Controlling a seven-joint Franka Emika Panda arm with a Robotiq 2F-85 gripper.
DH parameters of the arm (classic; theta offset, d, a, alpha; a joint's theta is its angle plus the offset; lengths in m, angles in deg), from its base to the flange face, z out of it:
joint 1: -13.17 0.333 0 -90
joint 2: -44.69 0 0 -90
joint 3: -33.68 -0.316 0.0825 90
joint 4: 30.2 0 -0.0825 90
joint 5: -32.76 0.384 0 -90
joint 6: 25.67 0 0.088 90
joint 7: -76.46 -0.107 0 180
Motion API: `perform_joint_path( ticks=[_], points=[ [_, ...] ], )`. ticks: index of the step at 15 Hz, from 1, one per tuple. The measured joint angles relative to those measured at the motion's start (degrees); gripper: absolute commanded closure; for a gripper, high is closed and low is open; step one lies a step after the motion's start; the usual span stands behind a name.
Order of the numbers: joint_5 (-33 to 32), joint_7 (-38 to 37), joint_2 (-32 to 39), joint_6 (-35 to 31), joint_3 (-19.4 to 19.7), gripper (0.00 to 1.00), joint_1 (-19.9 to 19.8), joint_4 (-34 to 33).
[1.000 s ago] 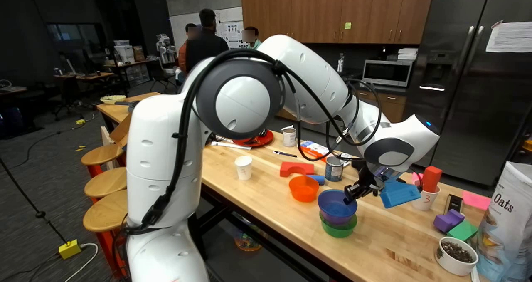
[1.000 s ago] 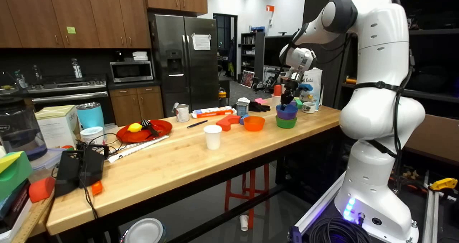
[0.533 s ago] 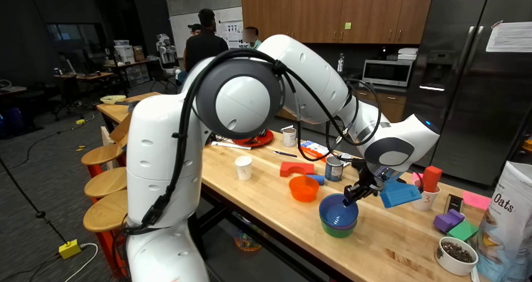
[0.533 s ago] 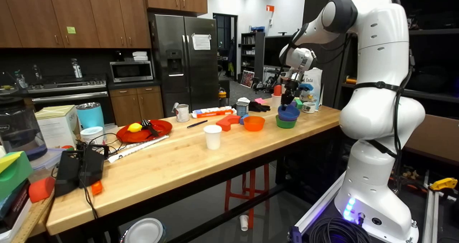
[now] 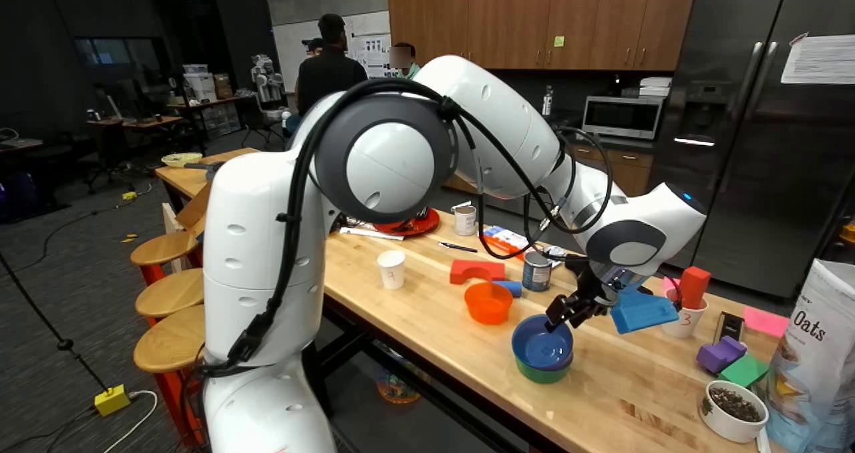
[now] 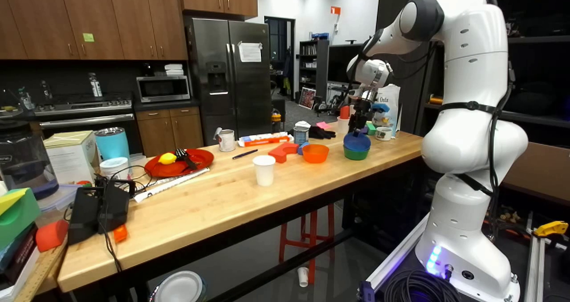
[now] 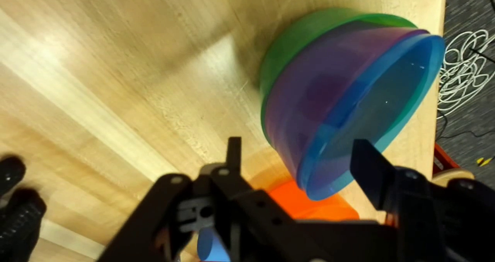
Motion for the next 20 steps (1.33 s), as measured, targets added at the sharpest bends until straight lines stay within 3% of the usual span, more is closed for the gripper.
perform_joint_path(
  ticks=[2,3,4,6,12,15,20],
  points=[
    [-0.1,-0.4,0.0,0.0,0.0,0.00,0.0,0.0],
    [-0.1,-0.7,0.0,0.0,0.0,0.05,0.0,0.0],
    [-0.1,-1.0,0.0,0.0,0.0,0.25,0.0,0.0],
    [-0.1,-1.3,0.0,0.0,0.0,0.32,0.0,0.0],
    [-0.1,-1.4,0.0,0.0,0.0,0.81,0.0,0.0],
    [-0.1,-1.4,0.0,0.0,0.0,0.99,0.0,0.0],
    [0.1,-1.4,0.0,0.0,0.0,0.99,-0.1,0.0]
  ],
)
